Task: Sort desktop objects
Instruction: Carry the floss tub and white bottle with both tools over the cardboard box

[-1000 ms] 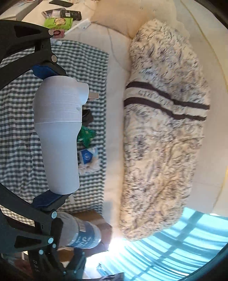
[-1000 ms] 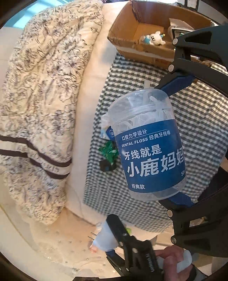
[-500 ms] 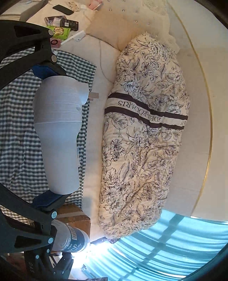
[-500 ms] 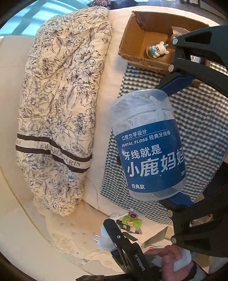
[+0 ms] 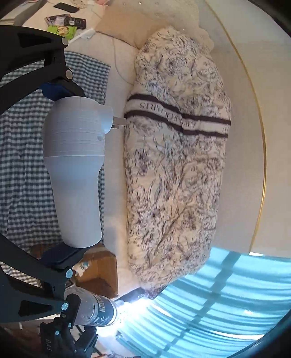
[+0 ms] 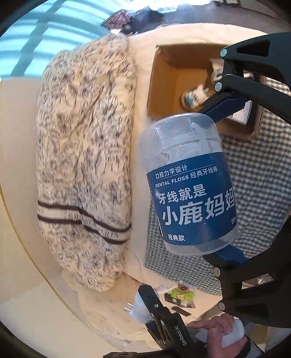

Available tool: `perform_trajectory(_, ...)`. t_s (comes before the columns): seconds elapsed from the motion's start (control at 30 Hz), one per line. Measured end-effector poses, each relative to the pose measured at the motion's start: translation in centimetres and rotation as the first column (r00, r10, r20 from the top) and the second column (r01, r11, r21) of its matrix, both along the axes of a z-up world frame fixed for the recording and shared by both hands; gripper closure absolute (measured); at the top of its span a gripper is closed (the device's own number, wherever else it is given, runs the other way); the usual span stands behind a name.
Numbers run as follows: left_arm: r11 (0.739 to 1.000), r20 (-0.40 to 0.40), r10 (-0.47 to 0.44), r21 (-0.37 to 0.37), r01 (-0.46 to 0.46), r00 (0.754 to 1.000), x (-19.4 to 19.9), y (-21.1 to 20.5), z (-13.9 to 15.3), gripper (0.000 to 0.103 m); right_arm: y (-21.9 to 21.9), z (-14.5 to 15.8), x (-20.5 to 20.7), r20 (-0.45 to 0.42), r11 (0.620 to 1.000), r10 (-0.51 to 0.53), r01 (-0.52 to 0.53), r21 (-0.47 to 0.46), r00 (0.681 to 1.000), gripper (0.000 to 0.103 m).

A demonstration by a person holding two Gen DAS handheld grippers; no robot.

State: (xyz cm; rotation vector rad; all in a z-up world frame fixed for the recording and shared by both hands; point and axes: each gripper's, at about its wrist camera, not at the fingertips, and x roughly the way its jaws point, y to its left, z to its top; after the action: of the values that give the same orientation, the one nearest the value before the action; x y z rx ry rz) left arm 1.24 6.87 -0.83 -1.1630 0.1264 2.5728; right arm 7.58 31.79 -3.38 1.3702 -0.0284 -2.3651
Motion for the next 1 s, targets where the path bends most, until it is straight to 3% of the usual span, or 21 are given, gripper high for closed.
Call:
perform_trajectory(0.27,0.993,0.017,-0.116,0.001,0.116,0.993,0.9,7.1,-1.0,0.0,7.4,-1.2,-0.6,0.017,0.99,-0.138,0.137,0.033,0.99,0.01)
perform_trajectory(0.6,0.964,0.022,-0.264,0.005,0.264,0.964,2.2,15.4,-2.0,0.001,15.0,-2.8,-0.3,0.038,0.966,-0.25,0.247,0.073,0.968,0.01)
perform_trajectory(1.0,0.92,0.061,-0.39,-0.003,0.391,0.919,3.7,21.8,-4.2,0.0,16.9,-4.4,-0.4,0.065,0.968,-0.244,0.239,0.079,0.967,0.01)
